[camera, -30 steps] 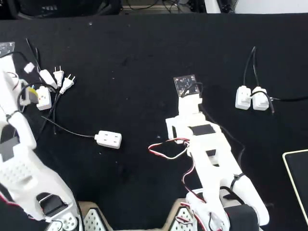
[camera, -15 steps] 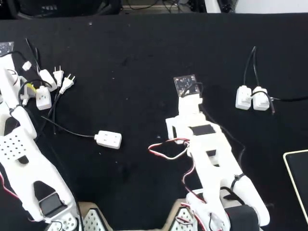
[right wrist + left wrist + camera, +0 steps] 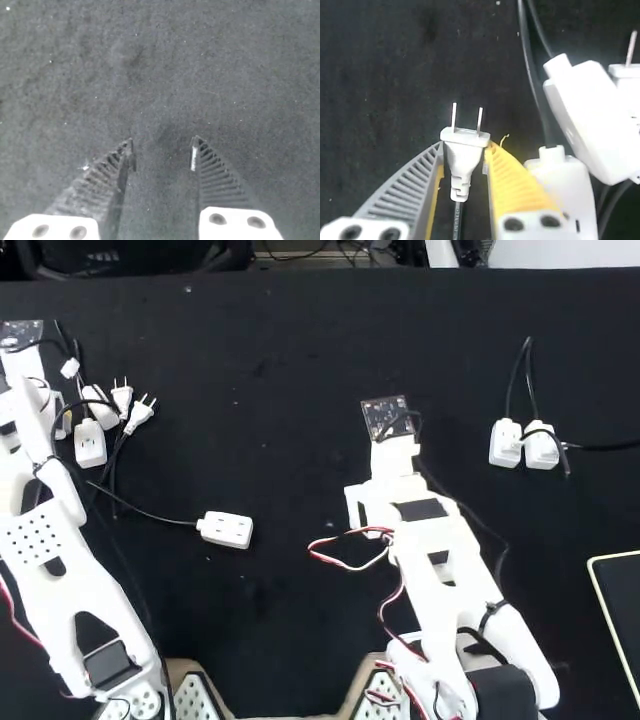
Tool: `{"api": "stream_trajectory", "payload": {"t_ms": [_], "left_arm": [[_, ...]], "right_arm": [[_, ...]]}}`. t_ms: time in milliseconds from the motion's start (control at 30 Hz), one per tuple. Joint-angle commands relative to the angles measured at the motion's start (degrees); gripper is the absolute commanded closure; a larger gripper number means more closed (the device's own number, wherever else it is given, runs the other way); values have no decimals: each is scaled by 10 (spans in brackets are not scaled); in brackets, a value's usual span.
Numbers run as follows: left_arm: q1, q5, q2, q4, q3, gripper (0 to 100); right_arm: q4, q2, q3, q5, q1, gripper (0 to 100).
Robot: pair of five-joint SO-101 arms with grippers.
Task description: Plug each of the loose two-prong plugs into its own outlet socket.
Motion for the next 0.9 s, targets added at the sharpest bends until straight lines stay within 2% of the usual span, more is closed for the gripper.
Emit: {"api": "stream_trajectory", "payload": {"t_ms": [0, 167, 333, 467, 633, 767, 867], "left_arm": [[-6, -2, -9, 67, -41, 971], [-3, 6, -18, 188, -132, 970], [11, 74, -16, 311, -223, 970], [16, 111, -30, 318, -230, 970], [15, 142, -111, 319, -135, 971], [28, 147, -247, 318, 26, 971], [61, 145, -357, 316, 155, 971]], "right_arm": [[-11, -19, -35, -4, 6, 826], [-11, -22, -33, -4, 6, 826], [-11, -22, -32, -4, 6, 826], [-11, -22, -32, -4, 6, 826], [-11, -22, -32, -4, 6, 826], [-11, -22, -34, -4, 6, 826], [-11, -22, -34, -4, 7, 826]]}}
